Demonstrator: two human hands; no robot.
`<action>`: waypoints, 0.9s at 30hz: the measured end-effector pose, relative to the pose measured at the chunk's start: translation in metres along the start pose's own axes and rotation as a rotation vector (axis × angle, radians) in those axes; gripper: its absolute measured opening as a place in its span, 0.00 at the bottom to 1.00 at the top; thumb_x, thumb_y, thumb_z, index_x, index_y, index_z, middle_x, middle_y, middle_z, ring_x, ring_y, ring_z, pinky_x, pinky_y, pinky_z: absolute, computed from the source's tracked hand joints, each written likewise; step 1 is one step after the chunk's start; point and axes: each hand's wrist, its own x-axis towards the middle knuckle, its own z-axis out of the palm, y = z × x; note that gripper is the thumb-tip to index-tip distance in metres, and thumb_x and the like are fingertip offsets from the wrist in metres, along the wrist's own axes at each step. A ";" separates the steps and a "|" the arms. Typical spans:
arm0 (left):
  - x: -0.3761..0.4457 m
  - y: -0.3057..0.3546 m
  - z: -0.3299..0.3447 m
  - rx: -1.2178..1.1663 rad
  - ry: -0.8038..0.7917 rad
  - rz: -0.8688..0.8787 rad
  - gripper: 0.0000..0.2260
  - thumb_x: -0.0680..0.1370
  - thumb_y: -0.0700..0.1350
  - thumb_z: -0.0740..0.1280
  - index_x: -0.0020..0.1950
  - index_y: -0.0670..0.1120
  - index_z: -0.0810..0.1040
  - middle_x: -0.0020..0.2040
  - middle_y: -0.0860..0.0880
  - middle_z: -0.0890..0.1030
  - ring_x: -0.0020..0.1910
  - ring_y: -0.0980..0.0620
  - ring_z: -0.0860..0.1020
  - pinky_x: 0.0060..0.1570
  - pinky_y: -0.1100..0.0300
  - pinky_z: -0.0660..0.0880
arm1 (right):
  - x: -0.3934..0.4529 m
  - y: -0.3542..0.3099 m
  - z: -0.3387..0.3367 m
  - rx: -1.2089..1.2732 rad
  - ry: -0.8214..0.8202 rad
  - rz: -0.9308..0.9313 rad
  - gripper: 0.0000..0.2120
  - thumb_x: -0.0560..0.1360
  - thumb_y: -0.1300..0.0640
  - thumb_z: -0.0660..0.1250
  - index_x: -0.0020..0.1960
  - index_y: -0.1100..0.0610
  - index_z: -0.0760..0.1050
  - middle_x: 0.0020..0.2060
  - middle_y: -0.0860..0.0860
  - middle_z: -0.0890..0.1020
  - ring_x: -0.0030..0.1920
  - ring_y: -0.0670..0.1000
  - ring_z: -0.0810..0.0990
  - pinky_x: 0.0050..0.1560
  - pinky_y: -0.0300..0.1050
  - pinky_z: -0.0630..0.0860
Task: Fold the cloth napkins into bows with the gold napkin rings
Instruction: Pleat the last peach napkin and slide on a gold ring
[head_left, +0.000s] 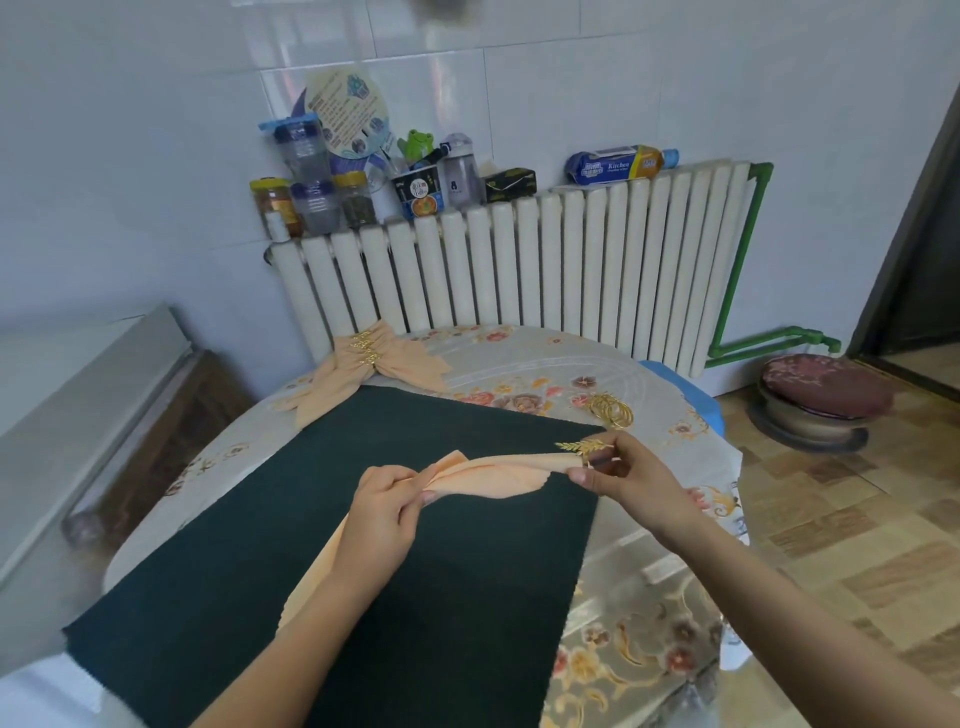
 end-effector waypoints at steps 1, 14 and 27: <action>-0.001 0.000 -0.001 -0.008 0.002 0.014 0.13 0.74 0.38 0.67 0.58 0.45 0.81 0.43 0.57 0.74 0.45 0.58 0.69 0.47 0.72 0.67 | -0.001 -0.001 0.000 0.006 -0.036 0.005 0.15 0.70 0.53 0.74 0.53 0.52 0.73 0.48 0.50 0.78 0.49 0.50 0.78 0.47 0.39 0.75; -0.018 0.010 -0.031 -0.066 0.014 0.160 0.15 0.74 0.42 0.67 0.61 0.47 0.78 0.45 0.54 0.77 0.47 0.58 0.70 0.52 0.74 0.65 | -0.034 -0.037 0.029 -0.315 -0.347 -0.099 0.20 0.65 0.57 0.78 0.51 0.48 0.72 0.47 0.41 0.80 0.47 0.41 0.78 0.41 0.28 0.70; -0.035 0.024 -0.022 -0.058 -0.089 0.195 0.15 0.77 0.47 0.61 0.59 0.47 0.81 0.44 0.53 0.78 0.46 0.59 0.69 0.48 0.72 0.65 | -0.045 -0.042 0.092 -0.512 -0.119 -0.013 0.23 0.67 0.48 0.75 0.57 0.49 0.69 0.52 0.46 0.78 0.46 0.44 0.77 0.47 0.37 0.75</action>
